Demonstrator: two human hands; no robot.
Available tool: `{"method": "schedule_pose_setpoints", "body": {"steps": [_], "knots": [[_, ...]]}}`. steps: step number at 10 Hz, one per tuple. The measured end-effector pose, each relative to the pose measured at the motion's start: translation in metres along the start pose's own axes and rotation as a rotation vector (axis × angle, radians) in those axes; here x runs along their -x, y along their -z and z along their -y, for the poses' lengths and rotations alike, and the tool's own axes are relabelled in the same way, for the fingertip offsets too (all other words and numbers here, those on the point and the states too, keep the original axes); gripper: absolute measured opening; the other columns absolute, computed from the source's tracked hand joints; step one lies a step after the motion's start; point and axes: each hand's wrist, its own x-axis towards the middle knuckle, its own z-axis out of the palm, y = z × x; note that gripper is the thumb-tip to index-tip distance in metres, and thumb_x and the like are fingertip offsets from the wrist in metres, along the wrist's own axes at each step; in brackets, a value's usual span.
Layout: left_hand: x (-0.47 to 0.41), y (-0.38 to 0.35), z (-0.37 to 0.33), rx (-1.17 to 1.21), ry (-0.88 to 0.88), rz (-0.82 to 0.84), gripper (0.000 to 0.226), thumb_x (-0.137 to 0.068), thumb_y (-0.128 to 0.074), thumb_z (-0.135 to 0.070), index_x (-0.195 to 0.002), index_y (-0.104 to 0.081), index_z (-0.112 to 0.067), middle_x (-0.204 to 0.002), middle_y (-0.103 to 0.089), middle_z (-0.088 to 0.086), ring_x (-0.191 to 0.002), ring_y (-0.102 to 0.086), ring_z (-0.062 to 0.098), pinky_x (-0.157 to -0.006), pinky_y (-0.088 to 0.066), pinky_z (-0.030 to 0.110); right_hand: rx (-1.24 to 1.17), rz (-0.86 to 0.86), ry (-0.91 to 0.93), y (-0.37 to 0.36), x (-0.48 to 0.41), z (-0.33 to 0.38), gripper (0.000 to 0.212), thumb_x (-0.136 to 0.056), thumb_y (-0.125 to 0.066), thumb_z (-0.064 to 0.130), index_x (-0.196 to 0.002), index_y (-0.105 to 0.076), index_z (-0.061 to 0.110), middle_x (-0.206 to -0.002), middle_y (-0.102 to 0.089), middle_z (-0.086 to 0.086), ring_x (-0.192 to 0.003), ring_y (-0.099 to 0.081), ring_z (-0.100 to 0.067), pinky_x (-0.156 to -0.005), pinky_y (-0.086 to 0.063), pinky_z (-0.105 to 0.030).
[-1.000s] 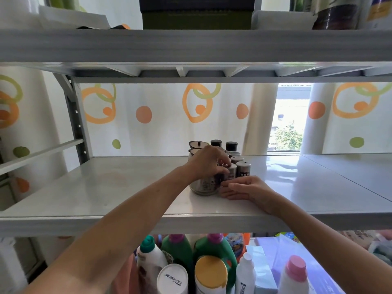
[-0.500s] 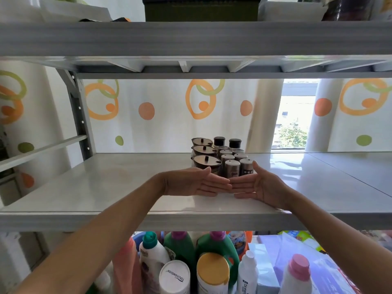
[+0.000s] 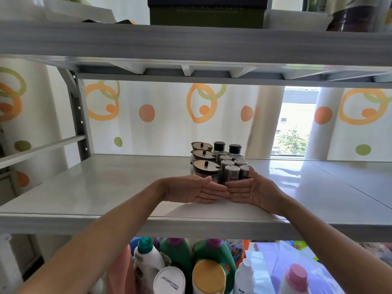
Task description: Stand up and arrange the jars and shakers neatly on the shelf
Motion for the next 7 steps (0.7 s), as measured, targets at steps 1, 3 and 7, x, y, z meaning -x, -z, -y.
{"method": "schedule_pose_setpoints", "body": {"steps": [1, 3, 7], "knots": [[0.002, -0.002, -0.002, -0.013, 0.010, -0.009, 0.053, -0.102, -0.020, -0.029, -0.146, -0.027, -0.001, -0.154, -0.029, 0.016, -0.144, -0.028, 0.023, -0.121, -0.016, 0.040, 0.003, -0.010, 0.000, -0.001, -0.001, 0.000, 0.080, -0.095, -0.014, 0.057, -0.097, -0.075, 0.005, -0.107, -0.071, -0.019, -0.102, -0.068, -0.027, -0.079, -0.058, -0.031], [0.000, -0.005, -0.006, -0.045, 0.023, -0.069, 0.051, -0.103, -0.020, -0.029, -0.145, -0.029, -0.002, -0.153, -0.032, 0.014, -0.142, -0.030, 0.022, -0.121, -0.017, 0.039, 0.021, -0.016, 0.000, -0.002, -0.004, 0.000, 0.081, -0.095, -0.015, 0.057, -0.097, -0.075, 0.004, -0.109, -0.070, -0.021, -0.102, -0.068, -0.028, -0.078, -0.058, -0.031], [0.034, 0.013, -0.108, -0.426, 0.053, -0.314, 0.052, -0.100, -0.024, -0.034, -0.143, -0.035, -0.007, -0.147, -0.041, 0.004, -0.135, -0.041, 0.017, -0.113, -0.030, 0.030, 0.472, 0.032, 0.151, -0.019, 0.037, 0.080, 0.068, -0.089, -0.026, 0.055, -0.118, -0.062, 0.004, -0.119, -0.067, -0.014, -0.111, -0.064, -0.027, -0.089, -0.054, -0.033]]}}
